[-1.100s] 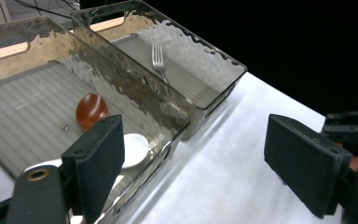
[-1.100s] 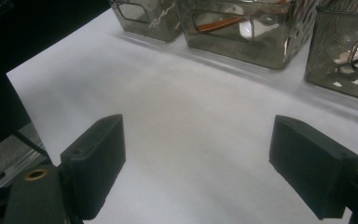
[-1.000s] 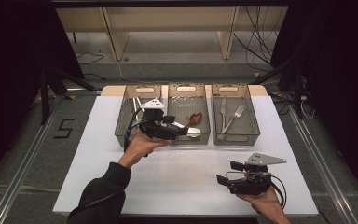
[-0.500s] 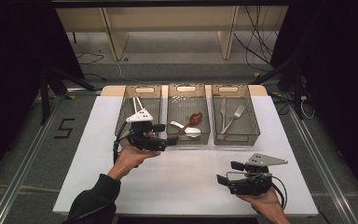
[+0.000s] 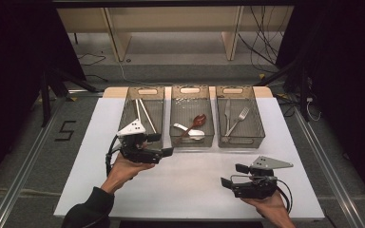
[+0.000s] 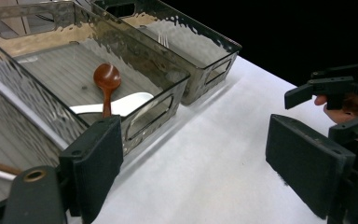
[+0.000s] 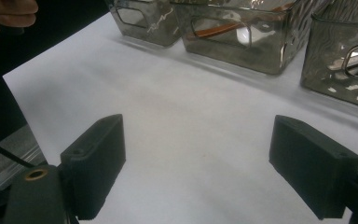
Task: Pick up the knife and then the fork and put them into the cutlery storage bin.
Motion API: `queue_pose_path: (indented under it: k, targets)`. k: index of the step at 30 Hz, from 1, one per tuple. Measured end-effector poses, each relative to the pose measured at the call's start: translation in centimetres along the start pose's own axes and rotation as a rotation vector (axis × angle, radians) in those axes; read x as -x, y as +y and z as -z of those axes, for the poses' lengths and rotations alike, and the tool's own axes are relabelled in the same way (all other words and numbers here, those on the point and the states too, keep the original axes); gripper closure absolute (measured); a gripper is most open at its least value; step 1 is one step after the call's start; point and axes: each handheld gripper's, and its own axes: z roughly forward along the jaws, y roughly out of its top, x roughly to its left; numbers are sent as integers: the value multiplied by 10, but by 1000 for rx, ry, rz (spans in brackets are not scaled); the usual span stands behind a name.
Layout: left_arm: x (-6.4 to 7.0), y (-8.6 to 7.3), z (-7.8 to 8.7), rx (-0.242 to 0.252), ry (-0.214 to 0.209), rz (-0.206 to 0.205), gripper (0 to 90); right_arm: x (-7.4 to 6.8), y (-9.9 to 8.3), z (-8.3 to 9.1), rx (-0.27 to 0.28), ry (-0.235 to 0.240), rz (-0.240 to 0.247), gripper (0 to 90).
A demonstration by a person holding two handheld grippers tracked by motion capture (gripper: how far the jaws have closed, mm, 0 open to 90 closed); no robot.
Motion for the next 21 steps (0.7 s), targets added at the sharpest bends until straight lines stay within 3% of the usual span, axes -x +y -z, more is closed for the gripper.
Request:
queue_pose_path:
  k: [10,21]
  targets:
    - [3,-20,8,-10,1,-7,186,-1,0,1,9,-4,4,190]
    - [-1,-44,24,3,14,25,185,-2,0,1,24,-4,9,190]
